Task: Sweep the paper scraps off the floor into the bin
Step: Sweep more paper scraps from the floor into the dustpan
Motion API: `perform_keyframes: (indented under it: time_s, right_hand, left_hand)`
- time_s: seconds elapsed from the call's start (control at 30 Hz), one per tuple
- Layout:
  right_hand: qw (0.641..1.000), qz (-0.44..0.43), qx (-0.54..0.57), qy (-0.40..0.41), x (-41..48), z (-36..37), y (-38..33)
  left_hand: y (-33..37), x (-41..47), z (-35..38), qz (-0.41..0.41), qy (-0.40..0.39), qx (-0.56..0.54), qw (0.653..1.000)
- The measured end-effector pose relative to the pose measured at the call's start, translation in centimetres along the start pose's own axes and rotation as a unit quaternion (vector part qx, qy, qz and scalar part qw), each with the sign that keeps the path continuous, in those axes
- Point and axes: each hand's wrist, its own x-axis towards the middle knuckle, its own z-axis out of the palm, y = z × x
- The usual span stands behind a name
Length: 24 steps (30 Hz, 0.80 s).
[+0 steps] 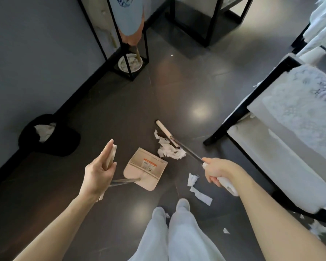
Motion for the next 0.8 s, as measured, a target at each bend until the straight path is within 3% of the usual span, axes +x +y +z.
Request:
perform_keyframes:
  time_s: [0.4,0.53,0.63,0.8]
  right_hand:
    - [0.994,0.023,0.073,0.076,0.2,3.4,5.4]
    - [0.996,0.014,0.077,0.049,0.1,4.5,3.8]
    - [0.999,-0.005,0.043,0.022,0.3,5.4,2.0]
    - [0.97,-0.009,0.237,-0.049,-0.5,7.5,-0.1]
  left_hand:
    - [-1.8,-4.6,4.5,0.002,0.021,0.054,0.998]
    - [-1.5,-2.2,6.5,0.018,0.017,0.115,0.993]
    - [-0.8,0.2,7.0,0.012,0.02,0.097,0.995]
    - [-0.5,1.7,9.3,0.01,0.009,0.075,0.997]
